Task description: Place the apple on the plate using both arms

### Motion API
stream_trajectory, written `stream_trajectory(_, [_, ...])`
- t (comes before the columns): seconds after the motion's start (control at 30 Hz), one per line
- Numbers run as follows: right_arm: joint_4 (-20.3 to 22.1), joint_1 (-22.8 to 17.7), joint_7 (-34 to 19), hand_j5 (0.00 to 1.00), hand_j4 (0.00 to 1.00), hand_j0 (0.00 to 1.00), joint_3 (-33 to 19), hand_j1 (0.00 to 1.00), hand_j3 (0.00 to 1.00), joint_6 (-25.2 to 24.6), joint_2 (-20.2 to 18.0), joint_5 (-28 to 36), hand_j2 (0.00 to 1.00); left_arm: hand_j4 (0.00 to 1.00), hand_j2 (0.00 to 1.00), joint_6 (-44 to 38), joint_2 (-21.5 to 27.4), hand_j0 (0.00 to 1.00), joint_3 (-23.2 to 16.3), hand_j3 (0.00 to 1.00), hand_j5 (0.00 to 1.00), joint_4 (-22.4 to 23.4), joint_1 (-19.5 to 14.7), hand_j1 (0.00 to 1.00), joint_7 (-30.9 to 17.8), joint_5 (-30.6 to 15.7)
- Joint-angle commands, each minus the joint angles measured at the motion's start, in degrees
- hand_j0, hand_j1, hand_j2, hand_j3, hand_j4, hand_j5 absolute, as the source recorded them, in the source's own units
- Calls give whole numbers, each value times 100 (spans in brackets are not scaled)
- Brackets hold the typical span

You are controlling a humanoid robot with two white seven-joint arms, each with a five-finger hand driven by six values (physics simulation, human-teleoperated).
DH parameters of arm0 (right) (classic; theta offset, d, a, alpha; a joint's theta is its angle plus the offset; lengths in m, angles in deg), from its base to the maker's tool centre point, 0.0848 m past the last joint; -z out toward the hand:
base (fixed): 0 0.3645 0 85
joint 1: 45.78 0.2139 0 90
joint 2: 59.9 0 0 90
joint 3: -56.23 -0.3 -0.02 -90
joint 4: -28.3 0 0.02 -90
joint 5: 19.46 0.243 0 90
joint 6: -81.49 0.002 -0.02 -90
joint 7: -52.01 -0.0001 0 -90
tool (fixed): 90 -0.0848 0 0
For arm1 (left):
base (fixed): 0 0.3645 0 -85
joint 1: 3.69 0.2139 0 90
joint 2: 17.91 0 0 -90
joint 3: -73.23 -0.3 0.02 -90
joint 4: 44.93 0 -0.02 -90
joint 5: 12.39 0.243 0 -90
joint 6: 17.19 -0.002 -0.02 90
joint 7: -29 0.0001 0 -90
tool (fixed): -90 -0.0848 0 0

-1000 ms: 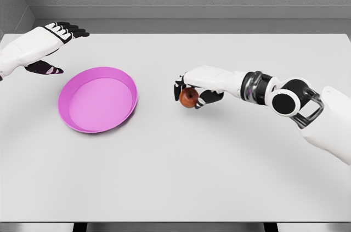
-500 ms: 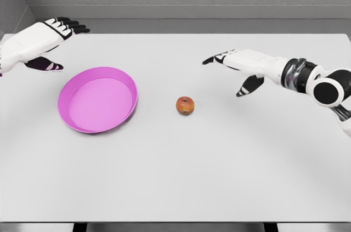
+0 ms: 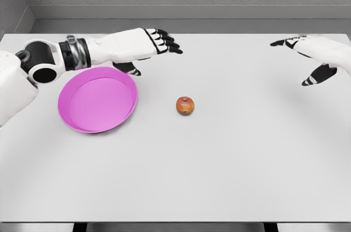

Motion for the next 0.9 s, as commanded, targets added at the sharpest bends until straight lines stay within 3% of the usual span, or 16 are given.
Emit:
stream_trajectory(0.0, [-139,-9,2,100,100,100,-13,100,100,2,-31,19,100,100,100,-6,-230,100,-406,100,100,-88,-17,100,-225,-4])
stream_trajectory(0.17, [-95,-79,2,100,100,100,4,100,100,2,-31,27,100,100,100,-6,-467,100,-495,100,100,-80,-132,100,-270,514])
stream_trajectory(0.3, [-113,-439,2,100,100,100,-13,100,100,-7,-110,27,100,100,100,-6,-643,100,-495,100,100,-80,-150,100,-305,901])
stream_trajectory(0.5, [-122,-466,2,100,100,100,-13,100,100,2,-128,27,100,100,100,-6,-678,100,-785,100,100,-80,-167,100,-946,927])
stream_trajectory(0.87, [-122,-483,2,100,100,100,-13,100,100,2,-216,36,100,100,100,-6,-898,100,-952,100,100,-176,-132,100,-964,892])
